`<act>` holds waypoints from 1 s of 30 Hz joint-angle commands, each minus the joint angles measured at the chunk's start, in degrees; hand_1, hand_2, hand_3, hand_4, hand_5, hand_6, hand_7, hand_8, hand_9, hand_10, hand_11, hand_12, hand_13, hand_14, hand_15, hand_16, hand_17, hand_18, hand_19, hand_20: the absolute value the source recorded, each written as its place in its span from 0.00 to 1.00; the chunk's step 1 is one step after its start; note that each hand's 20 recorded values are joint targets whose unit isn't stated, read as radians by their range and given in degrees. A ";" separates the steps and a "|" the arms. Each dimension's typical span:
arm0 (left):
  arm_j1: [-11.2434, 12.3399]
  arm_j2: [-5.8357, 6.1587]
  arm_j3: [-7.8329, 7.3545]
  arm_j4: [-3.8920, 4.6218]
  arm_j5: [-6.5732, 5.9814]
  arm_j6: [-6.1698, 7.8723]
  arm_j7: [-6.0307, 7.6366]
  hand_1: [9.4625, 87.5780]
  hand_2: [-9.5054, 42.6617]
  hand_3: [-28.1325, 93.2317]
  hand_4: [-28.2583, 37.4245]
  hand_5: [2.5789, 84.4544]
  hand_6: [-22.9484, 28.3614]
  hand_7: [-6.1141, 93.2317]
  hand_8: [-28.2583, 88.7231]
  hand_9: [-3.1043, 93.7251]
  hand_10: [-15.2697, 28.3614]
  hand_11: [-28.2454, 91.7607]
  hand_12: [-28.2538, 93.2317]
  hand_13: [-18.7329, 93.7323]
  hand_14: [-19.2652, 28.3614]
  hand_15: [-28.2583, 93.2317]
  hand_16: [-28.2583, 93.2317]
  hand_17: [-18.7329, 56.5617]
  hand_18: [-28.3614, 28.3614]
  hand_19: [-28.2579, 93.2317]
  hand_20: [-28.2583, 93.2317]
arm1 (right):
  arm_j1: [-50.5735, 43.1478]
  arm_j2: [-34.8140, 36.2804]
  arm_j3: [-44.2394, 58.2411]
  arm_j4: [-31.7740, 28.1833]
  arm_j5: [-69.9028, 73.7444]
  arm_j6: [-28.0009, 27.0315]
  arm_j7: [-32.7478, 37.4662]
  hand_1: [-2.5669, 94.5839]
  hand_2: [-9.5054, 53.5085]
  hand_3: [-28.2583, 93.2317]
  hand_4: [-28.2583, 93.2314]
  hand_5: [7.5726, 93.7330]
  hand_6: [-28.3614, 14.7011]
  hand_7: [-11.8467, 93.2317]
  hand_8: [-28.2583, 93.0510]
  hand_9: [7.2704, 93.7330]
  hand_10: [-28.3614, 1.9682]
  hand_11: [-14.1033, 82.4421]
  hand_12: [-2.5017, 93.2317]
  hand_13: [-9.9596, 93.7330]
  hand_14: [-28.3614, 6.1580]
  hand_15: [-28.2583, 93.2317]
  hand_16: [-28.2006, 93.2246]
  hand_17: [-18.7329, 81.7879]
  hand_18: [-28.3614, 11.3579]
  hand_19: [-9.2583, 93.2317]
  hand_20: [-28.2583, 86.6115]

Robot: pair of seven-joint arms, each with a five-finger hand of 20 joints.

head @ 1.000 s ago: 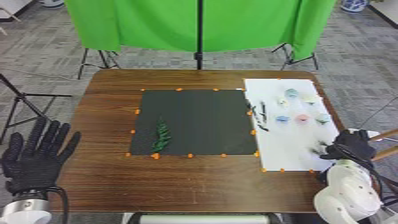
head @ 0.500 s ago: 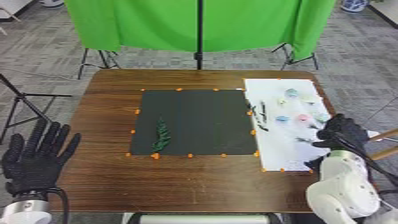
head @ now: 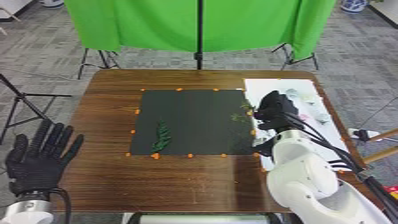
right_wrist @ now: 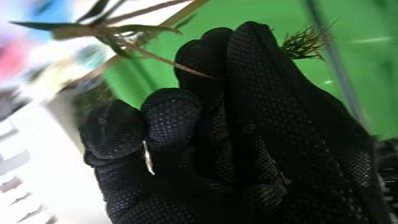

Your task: Arrange flowers

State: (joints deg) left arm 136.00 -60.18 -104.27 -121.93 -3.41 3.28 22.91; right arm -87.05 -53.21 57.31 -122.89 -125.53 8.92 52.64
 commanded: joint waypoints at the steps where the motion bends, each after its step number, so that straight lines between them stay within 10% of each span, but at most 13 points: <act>1: -1.40 1.58 2.00 0.44 0.42 0.72 -2.21 0.25 0.47 0.84 0.00 0.46 0.56 0.23 0.15 0.43 0.69 0.41 0.33 0.44 0.72 0.52 0.20 0.18 0.77 0.52 0.37 | 7.43 -11.93 -9.40 7.96 2.46 0.73 0.03 0.68 0.00 0.75 0.04 0.72 0.59 0.53 0.38 0.81 0.53 0.51 0.61 0.76 0.39 0.83 0.60 0.65 0.09 1.00 0.72; 24: -6.79 5.17 5.45 1.38 -3.19 8.67 -9.93 0.24 0.46 0.84 0.00 0.48 0.57 0.24 0.15 0.44 0.70 0.43 0.33 0.45 0.72 0.54 0.20 0.18 0.77 0.54 0.38 | 4.17 -27.50 -14.07 21.18 -1.41 -4.12 3.23 0.66 0.00 0.75 0.04 0.71 0.59 0.53 0.37 0.82 0.52 0.47 0.60 0.77 0.43 0.80 0.57 0.65 0.10 1.00 0.65; 30: -6.45 5.08 5.89 1.43 -3.33 8.48 -8.95 0.24 0.46 0.84 0.00 0.48 0.57 0.25 0.15 0.44 0.71 0.43 0.33 0.45 0.72 0.55 0.19 0.18 0.77 0.54 0.38 | 4.40 -26.98 -14.55 21.25 -1.97 -0.50 2.80 0.63 0.00 0.76 0.05 0.67 0.54 0.45 0.35 0.80 0.49 0.47 0.58 0.76 0.41 0.80 0.56 0.65 0.08 1.00 0.64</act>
State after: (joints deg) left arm 128.89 -55.20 -99.11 -121.01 -5.87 11.40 14.11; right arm -81.42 -79.95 43.57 -102.54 -127.05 4.72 54.87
